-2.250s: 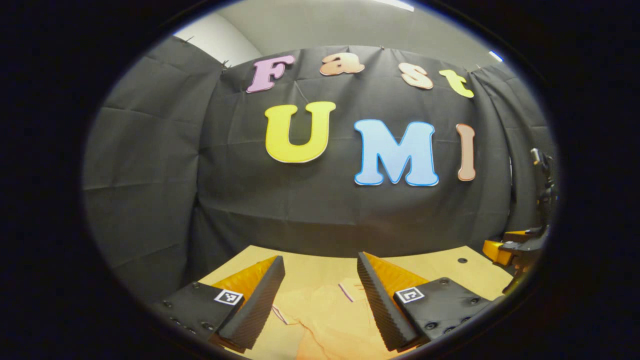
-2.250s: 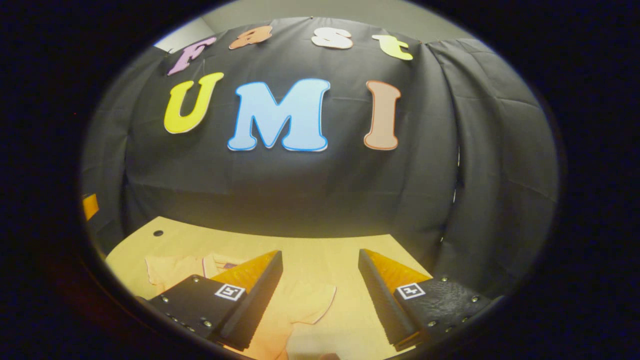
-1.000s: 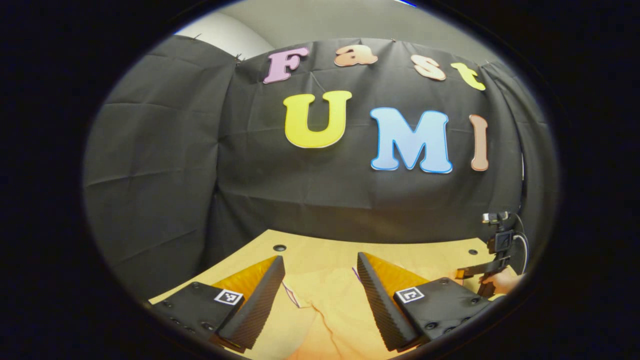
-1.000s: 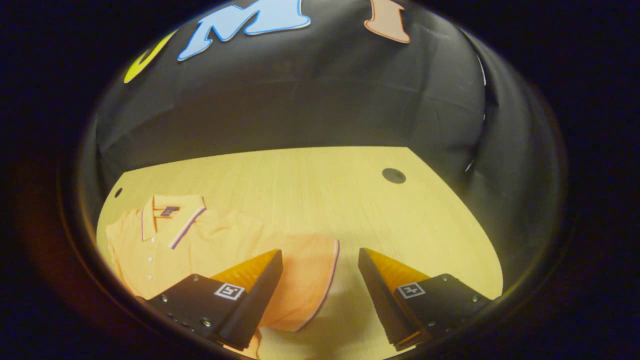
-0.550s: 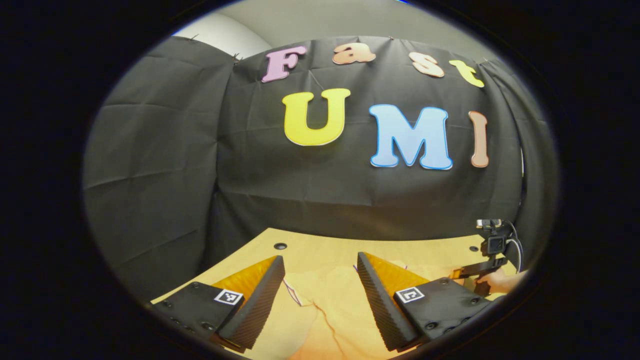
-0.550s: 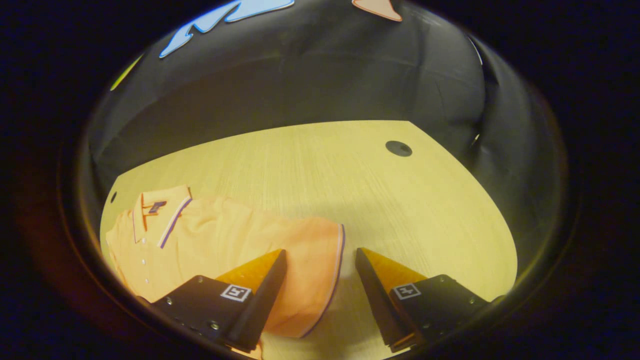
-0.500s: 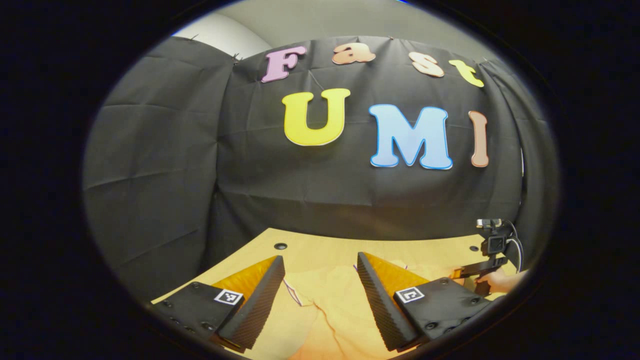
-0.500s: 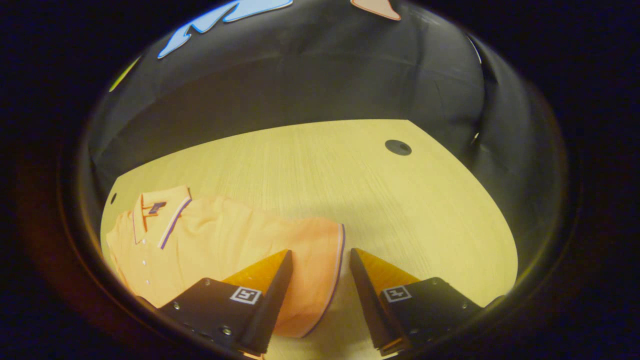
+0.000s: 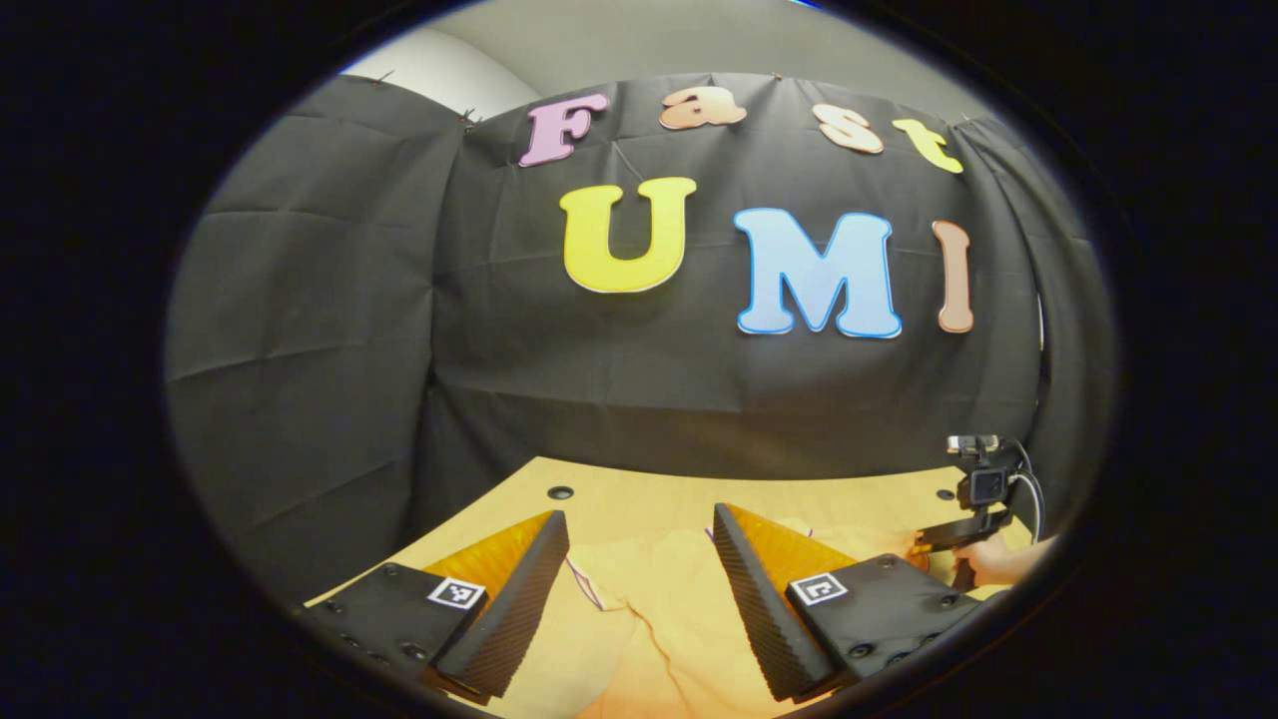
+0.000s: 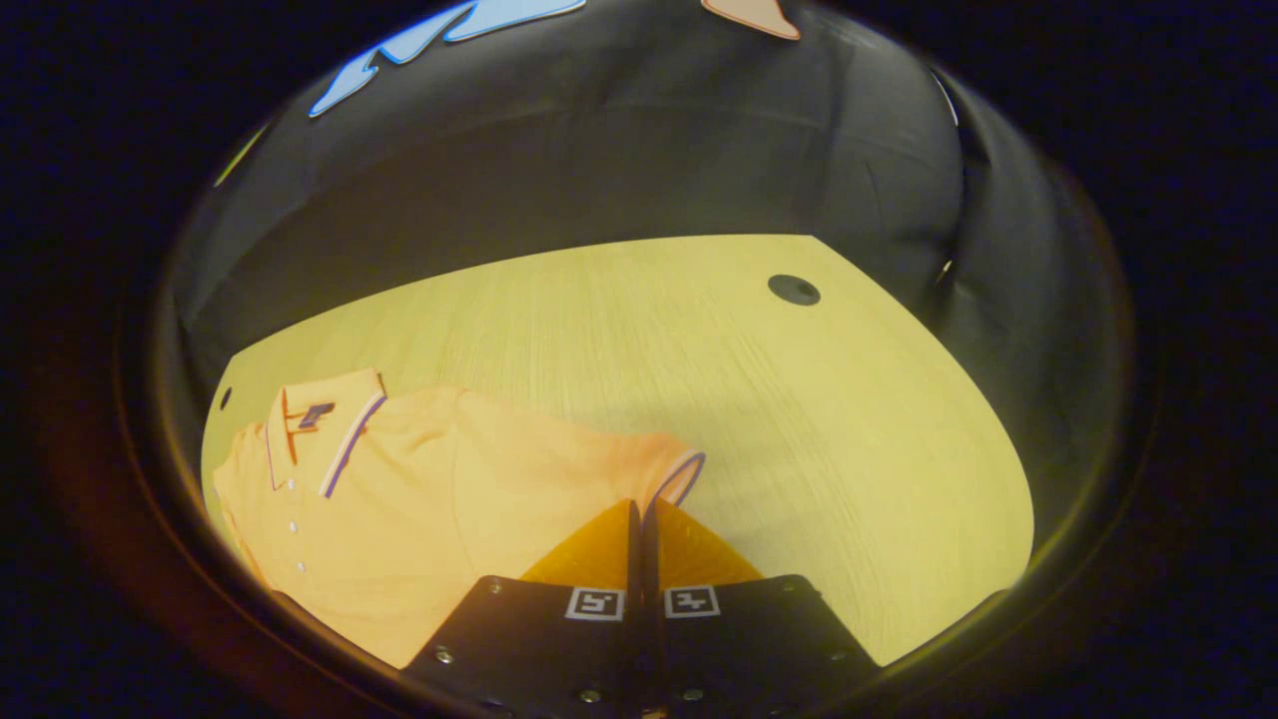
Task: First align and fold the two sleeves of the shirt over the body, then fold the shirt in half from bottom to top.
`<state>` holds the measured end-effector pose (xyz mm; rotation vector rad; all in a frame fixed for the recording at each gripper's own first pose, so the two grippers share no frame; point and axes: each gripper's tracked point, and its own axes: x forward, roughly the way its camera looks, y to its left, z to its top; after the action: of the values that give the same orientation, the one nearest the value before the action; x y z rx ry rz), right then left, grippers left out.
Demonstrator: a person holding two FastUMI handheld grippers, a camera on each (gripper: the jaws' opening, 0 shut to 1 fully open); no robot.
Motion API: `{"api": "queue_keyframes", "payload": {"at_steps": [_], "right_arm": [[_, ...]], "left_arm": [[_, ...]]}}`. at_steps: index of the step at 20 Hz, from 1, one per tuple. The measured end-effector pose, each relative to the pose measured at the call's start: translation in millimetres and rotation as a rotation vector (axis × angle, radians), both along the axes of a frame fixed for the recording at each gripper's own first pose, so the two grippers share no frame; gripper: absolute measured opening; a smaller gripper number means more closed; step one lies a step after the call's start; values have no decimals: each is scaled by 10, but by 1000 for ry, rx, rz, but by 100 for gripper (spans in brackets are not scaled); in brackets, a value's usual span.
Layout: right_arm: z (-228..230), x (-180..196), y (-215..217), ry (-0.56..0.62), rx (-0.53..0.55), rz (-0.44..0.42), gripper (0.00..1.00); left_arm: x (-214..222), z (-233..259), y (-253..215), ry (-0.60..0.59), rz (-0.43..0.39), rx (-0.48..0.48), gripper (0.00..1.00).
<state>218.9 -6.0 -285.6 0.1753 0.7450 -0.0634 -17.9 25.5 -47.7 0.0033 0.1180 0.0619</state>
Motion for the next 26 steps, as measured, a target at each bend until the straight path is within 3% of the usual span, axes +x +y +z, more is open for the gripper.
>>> {"api": "queue_keyframes", "payload": {"at_steps": [6, 13, 26], "right_arm": [[445, -15, 181, -111, -41, 56, 1], [912, -100, 601, -223, -75, 182, 0], [589, -299, 1387, -166, -123, 402, 1]], "left_arm": [[-20, -18, 67, -3, 15, -20, 94], [-19, -63, 87, -6, 24, -36, 94], [-156, -124, 336, -2, 94, -38, 94]]}}
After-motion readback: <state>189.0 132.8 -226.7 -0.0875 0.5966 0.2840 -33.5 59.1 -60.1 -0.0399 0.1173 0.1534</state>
